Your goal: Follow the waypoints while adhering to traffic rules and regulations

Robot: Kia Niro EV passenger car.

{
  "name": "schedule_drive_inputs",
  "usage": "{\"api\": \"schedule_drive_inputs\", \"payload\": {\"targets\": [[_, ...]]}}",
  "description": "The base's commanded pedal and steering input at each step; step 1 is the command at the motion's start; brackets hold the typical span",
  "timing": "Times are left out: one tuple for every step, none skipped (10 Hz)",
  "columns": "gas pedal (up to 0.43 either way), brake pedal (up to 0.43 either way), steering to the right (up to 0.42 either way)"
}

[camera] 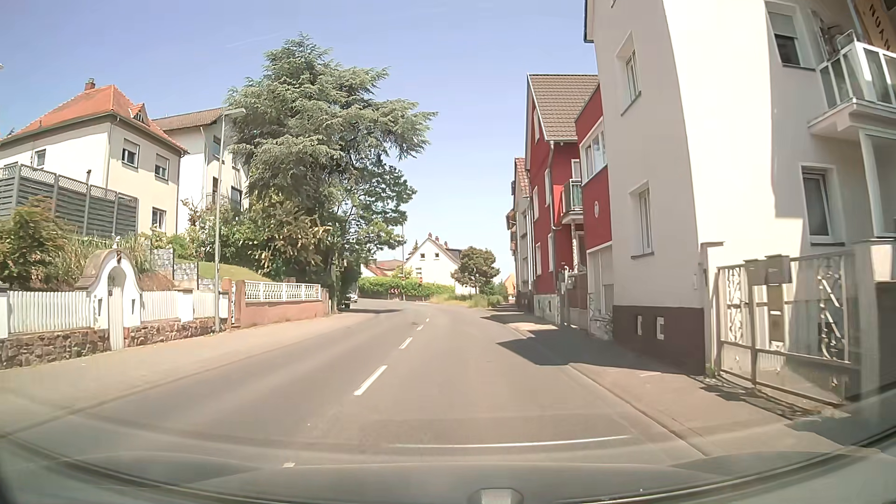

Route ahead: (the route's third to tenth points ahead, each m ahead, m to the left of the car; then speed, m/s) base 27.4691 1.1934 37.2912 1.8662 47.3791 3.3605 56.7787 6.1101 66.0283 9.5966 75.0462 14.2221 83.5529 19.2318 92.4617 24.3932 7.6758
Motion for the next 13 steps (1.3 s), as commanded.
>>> {"api": "schedule_drive_inputs", "payload": {"targets": [[0.35, 0.0, 0.0], [0.339, 0.0, 0.001], [0.339, 0.0, 0.001], [0.331, 0.0, 0.001], [0.299, 0.0, 0.001], [0.28, 0.0, 0.001], [0.248, 0.0, 0.001], [0.197, 0.0, 0.001], [0.189, 0.0, 0.001], [0.157, 0.0, 0.002], [0.13, 0.0, 0.003], [0.11, 0.0, 0.004], [0.059, 0.0, 0.004]]}}
